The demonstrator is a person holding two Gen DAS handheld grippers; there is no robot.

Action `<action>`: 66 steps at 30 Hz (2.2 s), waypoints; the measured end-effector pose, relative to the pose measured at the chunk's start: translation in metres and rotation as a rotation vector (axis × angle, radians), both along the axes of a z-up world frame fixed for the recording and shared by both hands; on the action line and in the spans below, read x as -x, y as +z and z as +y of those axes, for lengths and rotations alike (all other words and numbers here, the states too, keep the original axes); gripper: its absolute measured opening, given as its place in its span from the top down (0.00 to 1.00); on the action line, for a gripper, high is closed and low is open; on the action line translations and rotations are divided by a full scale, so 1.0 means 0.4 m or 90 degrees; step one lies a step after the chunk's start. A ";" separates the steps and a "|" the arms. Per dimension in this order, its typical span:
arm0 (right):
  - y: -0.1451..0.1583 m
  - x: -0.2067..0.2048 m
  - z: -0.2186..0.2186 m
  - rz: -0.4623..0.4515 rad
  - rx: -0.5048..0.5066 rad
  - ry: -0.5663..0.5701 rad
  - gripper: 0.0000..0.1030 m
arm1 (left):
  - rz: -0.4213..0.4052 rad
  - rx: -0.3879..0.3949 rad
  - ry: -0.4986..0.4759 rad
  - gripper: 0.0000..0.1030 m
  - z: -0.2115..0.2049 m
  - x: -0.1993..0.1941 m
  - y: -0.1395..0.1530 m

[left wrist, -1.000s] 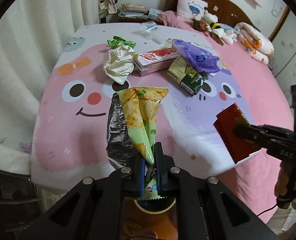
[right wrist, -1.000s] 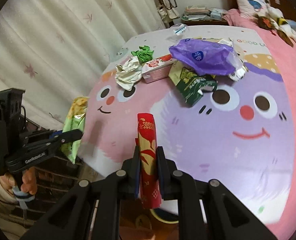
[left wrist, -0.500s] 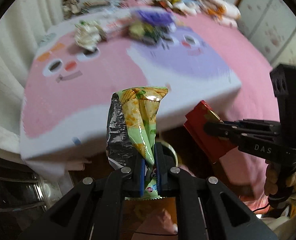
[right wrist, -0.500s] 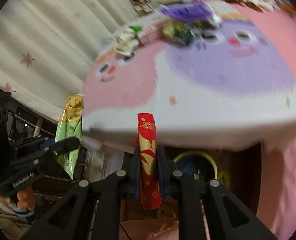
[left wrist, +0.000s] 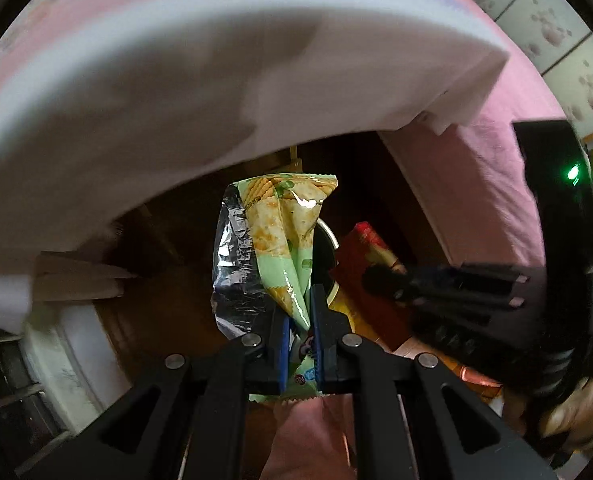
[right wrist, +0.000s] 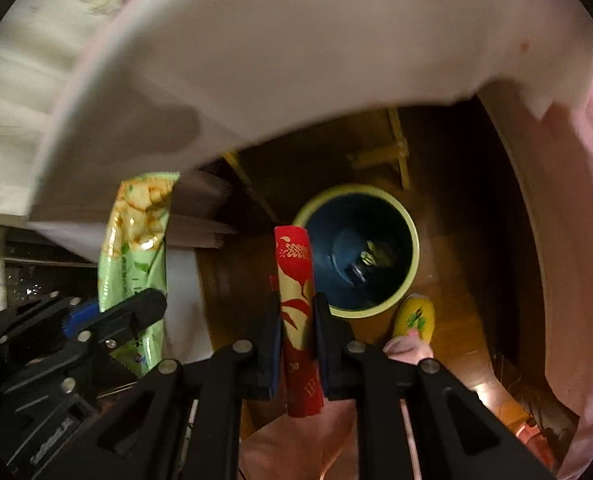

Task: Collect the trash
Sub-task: 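Lower both held packets over the blue bin and open both grippers, then raise both tools back toward the table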

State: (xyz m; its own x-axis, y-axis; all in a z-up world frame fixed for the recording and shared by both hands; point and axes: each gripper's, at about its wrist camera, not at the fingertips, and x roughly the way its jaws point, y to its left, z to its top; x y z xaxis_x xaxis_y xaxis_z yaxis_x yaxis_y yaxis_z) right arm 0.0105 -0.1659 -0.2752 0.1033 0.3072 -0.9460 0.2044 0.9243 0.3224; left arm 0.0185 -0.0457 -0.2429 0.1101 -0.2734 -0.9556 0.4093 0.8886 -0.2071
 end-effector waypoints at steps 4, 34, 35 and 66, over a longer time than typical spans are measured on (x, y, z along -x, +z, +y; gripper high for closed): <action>-0.157 -0.021 -0.018 0.021 0.006 -0.016 0.85 | 0.020 -0.013 0.007 0.91 -0.035 -0.026 -0.158; -0.258 -0.066 -0.061 0.036 0.032 -0.008 0.41 | -0.040 -0.077 0.153 0.07 0.055 -0.049 -0.150; -0.222 -0.061 -0.057 0.031 0.030 -0.006 0.41 | -0.048 -0.076 0.155 0.07 0.063 -0.044 -0.113; 0.657 -0.023 0.052 -0.304 0.102 0.045 0.41 | -0.309 -0.003 0.149 0.07 0.239 0.003 0.702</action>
State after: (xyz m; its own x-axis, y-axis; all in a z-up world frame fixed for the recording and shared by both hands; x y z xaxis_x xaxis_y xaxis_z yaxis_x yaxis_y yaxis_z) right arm 0.0196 -0.1450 -0.0123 0.5207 0.1838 -0.8337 0.0042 0.9760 0.2178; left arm 0.0173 0.0500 0.0380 0.5970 -0.1840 -0.7809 0.2479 0.9680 -0.0386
